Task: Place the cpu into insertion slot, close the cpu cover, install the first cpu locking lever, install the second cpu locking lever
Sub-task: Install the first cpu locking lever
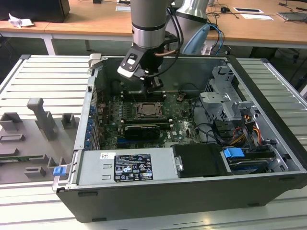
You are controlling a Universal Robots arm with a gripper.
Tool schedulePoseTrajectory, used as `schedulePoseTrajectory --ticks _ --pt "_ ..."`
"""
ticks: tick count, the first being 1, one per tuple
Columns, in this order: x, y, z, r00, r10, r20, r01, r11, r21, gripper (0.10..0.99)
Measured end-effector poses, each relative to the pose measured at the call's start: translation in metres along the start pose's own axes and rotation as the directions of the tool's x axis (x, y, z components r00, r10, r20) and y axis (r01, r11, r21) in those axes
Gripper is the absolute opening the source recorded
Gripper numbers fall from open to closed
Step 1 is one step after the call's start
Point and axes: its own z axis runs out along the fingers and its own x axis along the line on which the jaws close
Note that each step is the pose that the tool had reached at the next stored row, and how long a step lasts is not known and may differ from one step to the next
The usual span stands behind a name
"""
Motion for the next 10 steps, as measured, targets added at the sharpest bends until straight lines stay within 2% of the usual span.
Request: schedulePoseTrajectory --ticks 6,8,10 --pt "0.0000 0.0000 0.0001 0.9956 -0.093 -0.0069 0.093 0.9957 0.002 0.106" --pt "0.0000 0.0000 0.0001 0.9927 -0.121 -0.0091 0.121 0.9927 0.002 0.106" --pt "0.0000 0.0000 0.0001 0.9872 -0.159 -0.0119 0.159 0.9873 0.002 0.106"
